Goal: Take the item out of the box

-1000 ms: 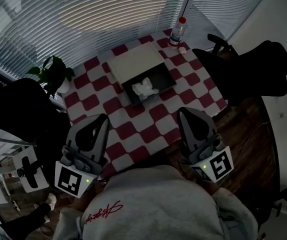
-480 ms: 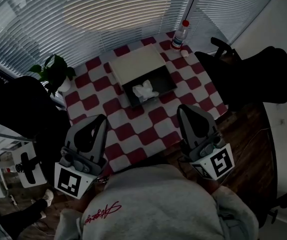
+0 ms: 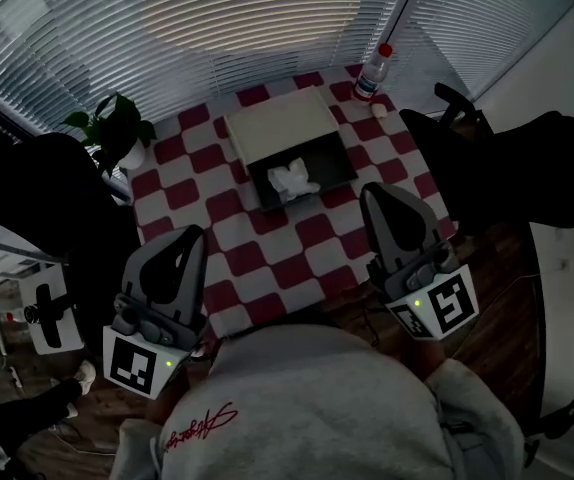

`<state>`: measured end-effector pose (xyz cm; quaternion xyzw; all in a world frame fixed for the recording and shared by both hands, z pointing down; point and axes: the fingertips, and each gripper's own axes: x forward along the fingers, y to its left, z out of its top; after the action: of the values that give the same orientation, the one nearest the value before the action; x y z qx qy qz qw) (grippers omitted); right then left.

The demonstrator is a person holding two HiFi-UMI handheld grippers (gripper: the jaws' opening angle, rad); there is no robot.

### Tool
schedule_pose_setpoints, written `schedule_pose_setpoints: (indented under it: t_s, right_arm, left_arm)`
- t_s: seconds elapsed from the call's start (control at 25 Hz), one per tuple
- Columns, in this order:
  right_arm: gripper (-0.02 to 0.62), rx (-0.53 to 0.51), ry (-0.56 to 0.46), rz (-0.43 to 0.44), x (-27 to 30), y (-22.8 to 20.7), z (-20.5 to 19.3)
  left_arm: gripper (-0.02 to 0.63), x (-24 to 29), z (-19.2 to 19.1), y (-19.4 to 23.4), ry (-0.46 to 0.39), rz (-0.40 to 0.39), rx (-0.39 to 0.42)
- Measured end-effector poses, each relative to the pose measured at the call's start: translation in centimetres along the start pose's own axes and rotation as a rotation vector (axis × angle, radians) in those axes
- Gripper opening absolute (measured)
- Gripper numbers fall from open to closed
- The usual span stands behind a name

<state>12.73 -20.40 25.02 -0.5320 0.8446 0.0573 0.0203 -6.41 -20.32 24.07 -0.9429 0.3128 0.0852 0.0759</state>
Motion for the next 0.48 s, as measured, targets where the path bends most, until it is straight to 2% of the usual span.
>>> schedule_pose_setpoints:
  t_s: [0.32,0.4,0.48]
  right_arm:
    - [0.019,0.016,0.038,0.069,2.0,0.2,-1.4]
    - [0.073,0.012,0.054,0.087,2.6,0.2,-1.8]
    - [0.091,0.006,0.068,0.105,3.1,0.2,-2.1]
  left_arm:
    - [0.018,-0.8,0.3,0.3,0.000,0.067,0.022]
    - [0.018,-1.0,0.3,0.4,0.002,0.081,0.025]
    - [0.018,-1.2,0.3,0.5,0.005,0.095,0.028]
